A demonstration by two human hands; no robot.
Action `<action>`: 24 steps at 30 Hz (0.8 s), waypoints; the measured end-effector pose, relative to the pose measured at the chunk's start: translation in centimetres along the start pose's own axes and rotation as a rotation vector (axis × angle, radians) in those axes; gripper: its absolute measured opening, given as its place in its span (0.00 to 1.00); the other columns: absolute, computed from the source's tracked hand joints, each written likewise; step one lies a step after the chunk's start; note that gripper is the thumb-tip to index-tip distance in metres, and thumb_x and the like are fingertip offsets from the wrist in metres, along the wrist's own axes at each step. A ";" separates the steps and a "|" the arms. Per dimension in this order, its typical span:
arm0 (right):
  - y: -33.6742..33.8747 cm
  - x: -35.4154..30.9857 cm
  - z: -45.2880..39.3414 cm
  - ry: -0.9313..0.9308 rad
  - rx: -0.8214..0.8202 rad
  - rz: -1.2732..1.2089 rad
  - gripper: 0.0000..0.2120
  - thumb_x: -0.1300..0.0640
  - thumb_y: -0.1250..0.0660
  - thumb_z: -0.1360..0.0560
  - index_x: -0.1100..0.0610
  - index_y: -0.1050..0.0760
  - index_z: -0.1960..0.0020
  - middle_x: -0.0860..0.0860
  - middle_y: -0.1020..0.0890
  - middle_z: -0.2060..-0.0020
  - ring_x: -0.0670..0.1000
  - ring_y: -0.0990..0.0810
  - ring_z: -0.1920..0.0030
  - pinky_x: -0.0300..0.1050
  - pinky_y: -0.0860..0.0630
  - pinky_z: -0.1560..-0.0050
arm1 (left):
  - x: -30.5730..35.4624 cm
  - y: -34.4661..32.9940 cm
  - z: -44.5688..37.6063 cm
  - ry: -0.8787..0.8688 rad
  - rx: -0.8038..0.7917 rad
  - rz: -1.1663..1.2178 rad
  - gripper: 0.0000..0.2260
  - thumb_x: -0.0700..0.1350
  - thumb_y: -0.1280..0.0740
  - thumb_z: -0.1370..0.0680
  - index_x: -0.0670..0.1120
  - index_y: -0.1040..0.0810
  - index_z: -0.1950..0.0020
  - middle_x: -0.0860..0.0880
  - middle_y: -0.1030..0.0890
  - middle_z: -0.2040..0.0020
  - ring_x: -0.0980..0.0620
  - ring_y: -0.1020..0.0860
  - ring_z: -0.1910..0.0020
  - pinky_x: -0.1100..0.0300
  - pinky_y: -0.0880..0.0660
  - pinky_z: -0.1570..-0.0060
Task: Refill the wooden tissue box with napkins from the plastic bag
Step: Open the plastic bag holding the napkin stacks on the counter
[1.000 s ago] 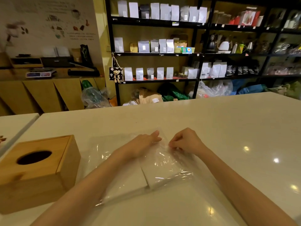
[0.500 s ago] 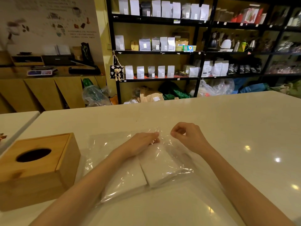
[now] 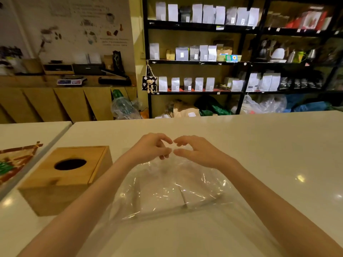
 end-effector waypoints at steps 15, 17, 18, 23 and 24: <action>-0.4 -3.8 -0.6 0.098 -0.066 -0.237 0.03 0.58 0.30 0.29 0.58 0.18 0.59 0.53 0.21 0.71 0.41 0.27 0.73 0.36 0.27 0.66 | -2.8 -0.5 3.6 0.344 -0.077 0.264 0.38 0.67 0.64 0.26 0.44 0.23 0.45 0.42 0.17 0.60 0.51 0.19 0.64 0.58 0.29 0.59; 0.4 -4.4 -0.1 0.124 -0.047 -0.225 0.02 0.58 0.30 0.29 0.56 0.19 0.60 0.54 0.20 0.69 0.41 0.26 0.73 0.33 0.27 0.68 | -2.9 -0.4 3.5 0.354 -0.094 0.269 0.41 0.68 0.66 0.27 0.43 0.22 0.47 0.39 0.16 0.56 0.48 0.19 0.60 0.58 0.27 0.57; 0.8 -4.7 0.3 0.130 -0.036 -0.228 0.02 0.58 0.29 0.29 0.55 0.19 0.60 0.54 0.19 0.68 0.41 0.25 0.72 0.33 0.27 0.68 | -2.9 -0.3 3.6 0.362 -0.112 0.266 0.42 0.68 0.66 0.28 0.43 0.21 0.48 0.38 0.16 0.54 0.45 0.19 0.56 0.57 0.27 0.54; 2.7 -6.4 3.1 0.131 -0.062 -0.244 0.02 0.57 0.29 0.30 0.55 0.18 0.59 0.52 0.19 0.71 0.44 0.25 0.73 0.33 0.27 0.69 | -2.1 0.1 4.3 0.365 -0.282 0.138 0.45 0.69 0.69 0.29 0.44 0.20 0.46 0.41 0.18 0.47 0.45 0.20 0.46 0.51 0.31 0.41; 2.9 -6.7 3.8 0.123 -0.092 -0.234 0.02 0.57 0.29 0.29 0.56 0.18 0.59 0.51 0.19 0.71 0.43 0.25 0.74 0.32 0.27 0.70 | -1.9 0.1 4.6 0.360 -0.329 0.106 0.44 0.69 0.69 0.29 0.45 0.20 0.45 0.41 0.18 0.45 0.46 0.21 0.45 0.51 0.32 0.41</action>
Point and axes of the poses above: each hand's wrist, its own z-axis away from the middle knuckle, its own y-axis out of the back of the hand, x = y × z, the point moved 6 cm from there along -z, towards the middle knuckle
